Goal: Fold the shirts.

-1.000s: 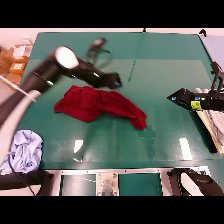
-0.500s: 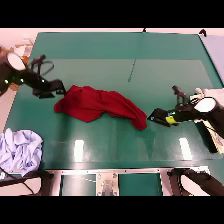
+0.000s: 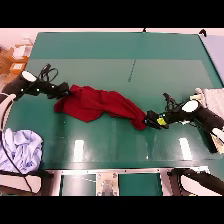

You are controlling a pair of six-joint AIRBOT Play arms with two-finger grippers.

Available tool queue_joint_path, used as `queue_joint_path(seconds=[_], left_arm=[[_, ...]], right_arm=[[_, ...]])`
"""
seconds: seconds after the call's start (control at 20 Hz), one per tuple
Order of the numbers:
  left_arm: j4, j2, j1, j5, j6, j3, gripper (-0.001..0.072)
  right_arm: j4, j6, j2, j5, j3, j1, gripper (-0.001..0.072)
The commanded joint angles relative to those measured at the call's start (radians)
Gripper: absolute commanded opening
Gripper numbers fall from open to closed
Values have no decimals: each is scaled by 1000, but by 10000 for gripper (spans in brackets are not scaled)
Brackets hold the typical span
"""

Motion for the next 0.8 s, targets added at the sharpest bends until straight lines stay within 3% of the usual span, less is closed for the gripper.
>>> queue_joint_path(seconds=[0.0, 0.05, 0.35, 0.55, 0.75], left_arm=[[-69, -20, 2, -1, 85, 70, 21], [-56, -20, 2, -40, 88, 101, 21], [48, 31, 2, -197, 74, 315, 20], [38, 210, 1, -198, 64, 592, 20], [3, 424, 1, -167, 65, 879, 20]], right_arm=[[155, -122, -66, -25, -1, 1, 190], [180, -159, -69, -33, 1, 1, 26], [180, -186, -42, 4, 229, -126, 16], [183, -186, 44, 152, 695, -233, 15], [175, -186, 135, 164, 1176, -277, 15]])
